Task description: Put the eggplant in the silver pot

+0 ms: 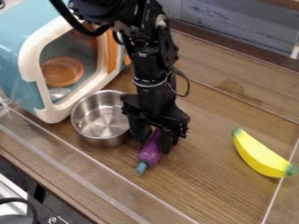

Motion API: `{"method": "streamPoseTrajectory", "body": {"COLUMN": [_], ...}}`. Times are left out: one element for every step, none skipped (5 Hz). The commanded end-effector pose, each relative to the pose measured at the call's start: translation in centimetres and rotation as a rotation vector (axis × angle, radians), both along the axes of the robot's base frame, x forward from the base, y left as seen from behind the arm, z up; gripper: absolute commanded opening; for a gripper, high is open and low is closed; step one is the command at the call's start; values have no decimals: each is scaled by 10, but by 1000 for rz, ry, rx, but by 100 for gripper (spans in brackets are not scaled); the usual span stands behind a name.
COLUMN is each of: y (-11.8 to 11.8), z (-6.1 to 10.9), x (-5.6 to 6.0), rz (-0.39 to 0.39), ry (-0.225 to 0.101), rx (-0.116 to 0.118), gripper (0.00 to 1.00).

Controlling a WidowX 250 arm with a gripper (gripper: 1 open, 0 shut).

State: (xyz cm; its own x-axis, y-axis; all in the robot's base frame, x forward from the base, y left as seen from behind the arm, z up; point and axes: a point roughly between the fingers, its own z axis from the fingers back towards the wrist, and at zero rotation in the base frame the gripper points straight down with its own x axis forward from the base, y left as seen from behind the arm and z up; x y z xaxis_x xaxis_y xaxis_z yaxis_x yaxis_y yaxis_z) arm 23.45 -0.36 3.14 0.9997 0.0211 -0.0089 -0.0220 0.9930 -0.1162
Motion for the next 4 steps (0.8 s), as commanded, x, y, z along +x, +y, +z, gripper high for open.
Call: {"method": "streamPoseTrajectory", "body": {"y": [4, 5, 7, 8], "z": [17, 23, 28, 32], "x": [4, 3, 2, 1], "rz": [16, 26, 35, 45], "ry": [-47, -46, -45, -46], "rx": [1, 0, -1, -3], "gripper": [0, 0, 0, 0]}}
